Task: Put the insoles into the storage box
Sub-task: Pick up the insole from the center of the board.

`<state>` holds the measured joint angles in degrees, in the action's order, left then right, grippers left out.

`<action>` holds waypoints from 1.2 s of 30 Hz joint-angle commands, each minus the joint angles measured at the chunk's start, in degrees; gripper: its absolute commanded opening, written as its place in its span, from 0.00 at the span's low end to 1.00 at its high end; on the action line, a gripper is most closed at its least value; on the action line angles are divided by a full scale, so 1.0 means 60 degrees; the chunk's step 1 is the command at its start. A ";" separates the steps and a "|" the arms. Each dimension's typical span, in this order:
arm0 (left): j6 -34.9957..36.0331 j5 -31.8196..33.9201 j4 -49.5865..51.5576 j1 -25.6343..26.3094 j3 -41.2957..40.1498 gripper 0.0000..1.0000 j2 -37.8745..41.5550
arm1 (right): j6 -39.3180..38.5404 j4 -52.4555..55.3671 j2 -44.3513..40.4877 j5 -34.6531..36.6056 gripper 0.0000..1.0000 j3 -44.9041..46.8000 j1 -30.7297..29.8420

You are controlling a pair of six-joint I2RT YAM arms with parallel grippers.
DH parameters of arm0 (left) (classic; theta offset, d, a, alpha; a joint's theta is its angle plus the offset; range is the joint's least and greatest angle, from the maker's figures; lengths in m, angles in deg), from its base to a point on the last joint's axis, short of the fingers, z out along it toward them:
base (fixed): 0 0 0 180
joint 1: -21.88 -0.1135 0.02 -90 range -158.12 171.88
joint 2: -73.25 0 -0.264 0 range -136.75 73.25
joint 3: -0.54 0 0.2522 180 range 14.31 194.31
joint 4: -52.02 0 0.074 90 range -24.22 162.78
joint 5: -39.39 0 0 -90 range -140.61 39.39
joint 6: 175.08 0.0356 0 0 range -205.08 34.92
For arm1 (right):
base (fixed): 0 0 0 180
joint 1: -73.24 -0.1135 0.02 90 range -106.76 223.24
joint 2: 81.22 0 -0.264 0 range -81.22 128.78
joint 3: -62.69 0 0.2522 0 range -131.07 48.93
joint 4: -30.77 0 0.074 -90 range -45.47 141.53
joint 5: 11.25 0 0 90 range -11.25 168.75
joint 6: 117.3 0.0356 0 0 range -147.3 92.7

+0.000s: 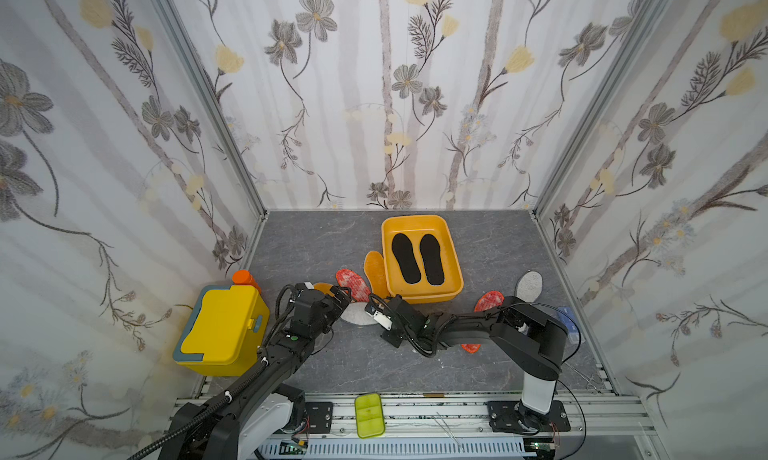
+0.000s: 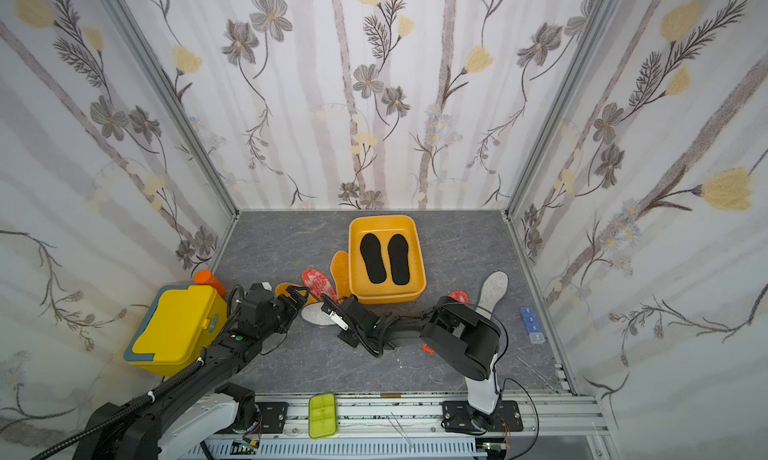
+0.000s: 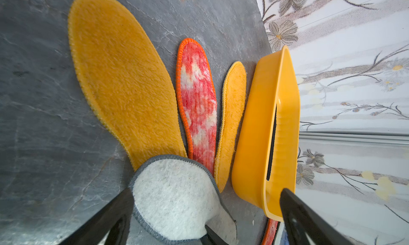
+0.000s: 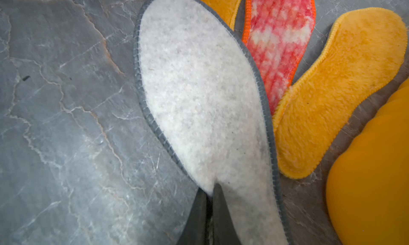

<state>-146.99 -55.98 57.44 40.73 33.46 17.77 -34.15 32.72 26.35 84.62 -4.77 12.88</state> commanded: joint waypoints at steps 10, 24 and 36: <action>-0.0082 0.0196 0.0346 -0.0005 0.0266 1.00 0.0906 | 0.0651 -0.0281 -0.1475 -0.0994 0.00 0.0234 0.0228; 0.0049 0.0381 0.0778 -0.0022 0.1581 1.00 0.1548 | 0.1458 0.0106 -0.2414 -0.1114 0.00 -0.0244 0.0646; 0.0299 0.0898 0.1393 -0.0021 0.2297 1.00 0.1819 | 0.2753 0.0491 -0.2625 -0.0412 0.00 -0.0862 0.1346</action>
<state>-146.36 -52.00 65.20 40.68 46.56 29.02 -21.25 34.73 11.10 79.51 -8.46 20.16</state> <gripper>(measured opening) 0.998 0.049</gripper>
